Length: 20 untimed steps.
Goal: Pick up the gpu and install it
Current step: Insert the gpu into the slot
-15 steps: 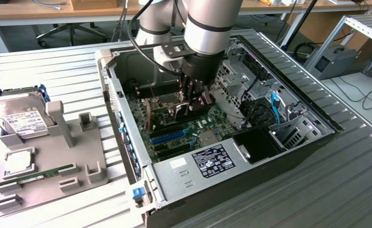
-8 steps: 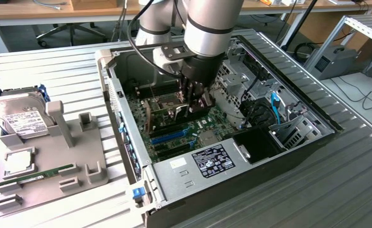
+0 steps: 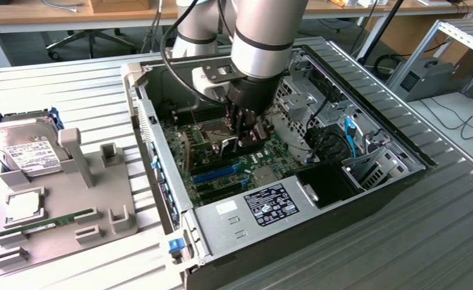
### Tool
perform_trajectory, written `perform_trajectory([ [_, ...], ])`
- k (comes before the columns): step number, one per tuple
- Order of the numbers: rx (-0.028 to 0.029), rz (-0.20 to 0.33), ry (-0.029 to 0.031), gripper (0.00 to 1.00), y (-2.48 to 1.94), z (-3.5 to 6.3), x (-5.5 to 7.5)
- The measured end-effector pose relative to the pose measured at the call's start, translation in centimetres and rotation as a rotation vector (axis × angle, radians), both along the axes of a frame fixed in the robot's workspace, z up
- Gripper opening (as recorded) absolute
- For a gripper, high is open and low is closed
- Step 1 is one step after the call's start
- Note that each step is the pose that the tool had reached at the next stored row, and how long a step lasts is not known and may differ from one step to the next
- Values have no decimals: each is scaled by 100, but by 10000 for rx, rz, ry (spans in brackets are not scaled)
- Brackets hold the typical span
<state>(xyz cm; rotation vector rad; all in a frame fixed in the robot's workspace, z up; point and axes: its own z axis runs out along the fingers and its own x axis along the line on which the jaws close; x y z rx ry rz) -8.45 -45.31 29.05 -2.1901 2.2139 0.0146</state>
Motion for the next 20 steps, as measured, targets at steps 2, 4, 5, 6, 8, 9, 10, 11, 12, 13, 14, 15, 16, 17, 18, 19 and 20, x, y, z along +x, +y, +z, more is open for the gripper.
perform_trajectory([
  [2, 0, 5, -6, 27, 0, -11, -8],
  [4, 1, 10, -10, 27, 0, -19, -16],
  [5, 3, 16, -14, 27, 0, -25, -19],
  [6, 1, 20, -16, 27, 0, -30, -22],
  [8, 0, 27, -21, 27, 0, -39, -31],
  [9, -1, 29, -24, 27, 0, -43, -37],
  [10, -1, 31, -26, 27, 0, -46, -43],
  [11, 0, 31, -27, 27, 0, -49, -52],
  [12, 1, 32, -28, 27, 0, -50, -59],
  [13, 1, 33, -29, 27, 1, -51, -63],
  [14, 2, 33, -29, 27, 0, -52, -69],
  [15, 0, 34, -28, 27, 0, -52, -73],
  [16, 1, 36, -28, 27, 0, -53, -79],
  [17, 1, 38, -28, 27, -1, -54, -83],
  [18, 1, 41, -29, 27, -2, -56, -88],
  [19, 1, 42, -28, 27, -2, -58, -92],
  [20, 0, 44, -28, 27, -2, -64, -98],
])
